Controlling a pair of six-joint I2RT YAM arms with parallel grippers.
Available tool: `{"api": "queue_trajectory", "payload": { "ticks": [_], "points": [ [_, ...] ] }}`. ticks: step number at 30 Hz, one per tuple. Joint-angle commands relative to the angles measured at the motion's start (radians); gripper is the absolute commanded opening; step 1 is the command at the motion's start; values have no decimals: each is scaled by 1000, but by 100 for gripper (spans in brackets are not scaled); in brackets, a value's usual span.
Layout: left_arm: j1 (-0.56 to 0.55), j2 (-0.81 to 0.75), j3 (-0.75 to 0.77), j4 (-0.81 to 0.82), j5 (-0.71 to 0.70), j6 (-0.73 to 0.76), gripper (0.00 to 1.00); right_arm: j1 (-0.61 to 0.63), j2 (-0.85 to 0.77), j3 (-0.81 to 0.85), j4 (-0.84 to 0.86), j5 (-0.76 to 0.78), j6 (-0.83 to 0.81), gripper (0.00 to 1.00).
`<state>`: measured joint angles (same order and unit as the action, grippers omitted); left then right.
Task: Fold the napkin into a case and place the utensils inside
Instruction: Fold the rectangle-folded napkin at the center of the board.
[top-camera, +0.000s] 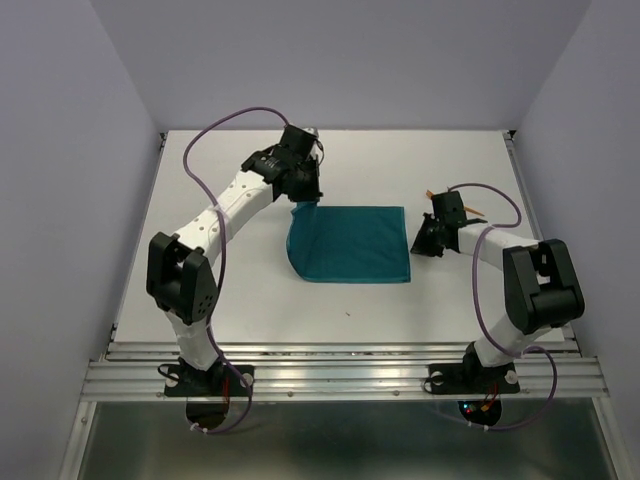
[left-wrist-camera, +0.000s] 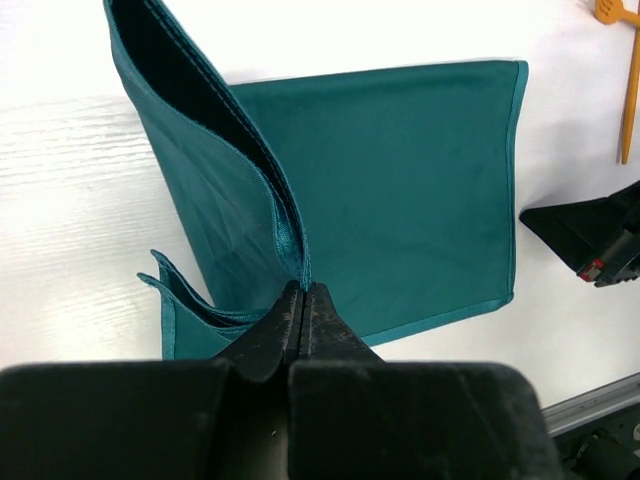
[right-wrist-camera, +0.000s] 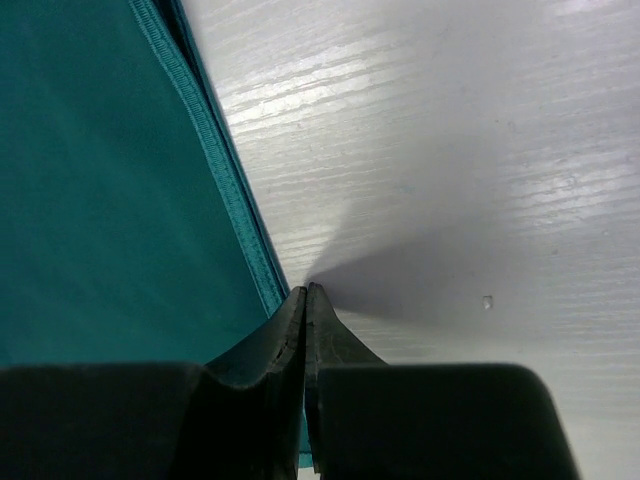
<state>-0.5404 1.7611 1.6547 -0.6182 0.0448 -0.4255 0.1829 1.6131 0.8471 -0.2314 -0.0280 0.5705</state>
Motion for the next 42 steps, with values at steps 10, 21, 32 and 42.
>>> {"api": "queue_trajectory", "payload": {
  "ticks": [10,21,32,42],
  "points": [
    [-95,135,92,90,76,-156,0,0,62,23,76,-87,-12,5],
    [-165,322,232,113,113,-251,0,0,80,9,107,-121,3,5],
    [-184,414,318,123,153,-288,0,0,91,-3,127,-145,15,4],
    [-201,454,372,132,182,-317,0,9,100,-3,141,-159,28,4]
  ]
}}
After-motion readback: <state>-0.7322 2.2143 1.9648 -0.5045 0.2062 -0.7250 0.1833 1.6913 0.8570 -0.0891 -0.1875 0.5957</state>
